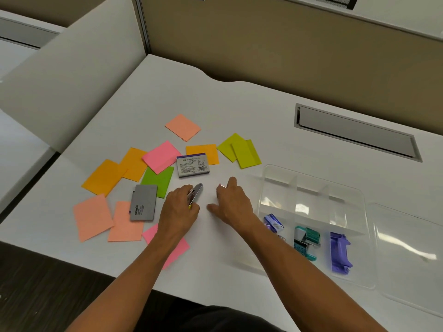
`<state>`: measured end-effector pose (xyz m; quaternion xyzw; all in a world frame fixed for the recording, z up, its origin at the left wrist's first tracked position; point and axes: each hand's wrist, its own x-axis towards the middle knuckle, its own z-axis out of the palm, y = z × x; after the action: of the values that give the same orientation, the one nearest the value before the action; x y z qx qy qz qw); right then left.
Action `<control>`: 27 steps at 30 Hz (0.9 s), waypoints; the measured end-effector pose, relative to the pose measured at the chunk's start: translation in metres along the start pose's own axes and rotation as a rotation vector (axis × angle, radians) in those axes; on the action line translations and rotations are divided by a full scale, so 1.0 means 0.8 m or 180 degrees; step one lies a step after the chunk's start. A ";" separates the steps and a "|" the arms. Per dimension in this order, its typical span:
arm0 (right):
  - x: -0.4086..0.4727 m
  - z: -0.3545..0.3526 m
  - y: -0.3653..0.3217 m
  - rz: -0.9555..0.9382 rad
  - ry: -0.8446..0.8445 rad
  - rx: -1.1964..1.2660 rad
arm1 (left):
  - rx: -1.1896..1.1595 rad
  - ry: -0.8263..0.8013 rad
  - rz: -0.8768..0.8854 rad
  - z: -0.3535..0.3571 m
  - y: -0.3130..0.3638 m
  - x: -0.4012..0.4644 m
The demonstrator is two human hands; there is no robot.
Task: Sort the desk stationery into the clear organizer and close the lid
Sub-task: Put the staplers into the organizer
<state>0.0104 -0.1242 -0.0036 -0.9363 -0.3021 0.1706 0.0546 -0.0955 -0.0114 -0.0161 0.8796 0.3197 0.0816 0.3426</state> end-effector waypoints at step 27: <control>-0.070 -0.108 0.194 0.0783 0.1410 0.1941 | -0.0353 -0.0557 0.0565 0.052 0.204 0.003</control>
<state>0.0832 -0.2827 0.0615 -0.9205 -0.1041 0.0516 0.3731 0.0041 -0.1246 0.0594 0.8879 0.2046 0.0521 0.4087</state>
